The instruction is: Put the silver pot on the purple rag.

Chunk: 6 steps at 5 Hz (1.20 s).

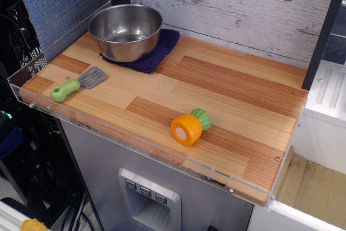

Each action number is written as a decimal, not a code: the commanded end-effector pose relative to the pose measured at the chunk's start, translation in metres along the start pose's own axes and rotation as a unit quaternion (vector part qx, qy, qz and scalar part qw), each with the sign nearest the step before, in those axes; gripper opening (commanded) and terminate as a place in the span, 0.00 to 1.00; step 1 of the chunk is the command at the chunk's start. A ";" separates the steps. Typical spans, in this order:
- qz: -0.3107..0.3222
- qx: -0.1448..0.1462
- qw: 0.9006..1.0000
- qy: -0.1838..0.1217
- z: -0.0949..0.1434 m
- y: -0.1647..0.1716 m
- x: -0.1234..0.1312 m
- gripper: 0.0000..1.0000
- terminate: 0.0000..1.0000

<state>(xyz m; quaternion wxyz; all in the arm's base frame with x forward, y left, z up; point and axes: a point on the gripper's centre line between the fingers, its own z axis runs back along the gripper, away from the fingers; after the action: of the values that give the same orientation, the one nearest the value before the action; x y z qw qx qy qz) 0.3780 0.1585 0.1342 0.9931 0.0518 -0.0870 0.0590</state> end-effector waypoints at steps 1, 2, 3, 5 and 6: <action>-0.048 -0.002 0.997 -0.057 0.073 -0.058 0.000 1.00 0.00; -0.051 -0.034 0.997 -0.048 0.081 -0.091 -0.008 1.00 0.00; -0.063 -0.057 0.996 -0.028 0.076 -0.113 -0.020 1.00 0.00; -0.088 -0.059 0.994 -0.018 0.071 -0.116 -0.030 1.00 0.00; -0.088 -0.059 0.994 -0.018 0.071 -0.116 -0.030 1.00 0.00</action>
<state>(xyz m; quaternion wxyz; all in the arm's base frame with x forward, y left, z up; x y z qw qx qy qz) 0.3622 0.0322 0.1635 0.9968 -0.0031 -0.0716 -0.0344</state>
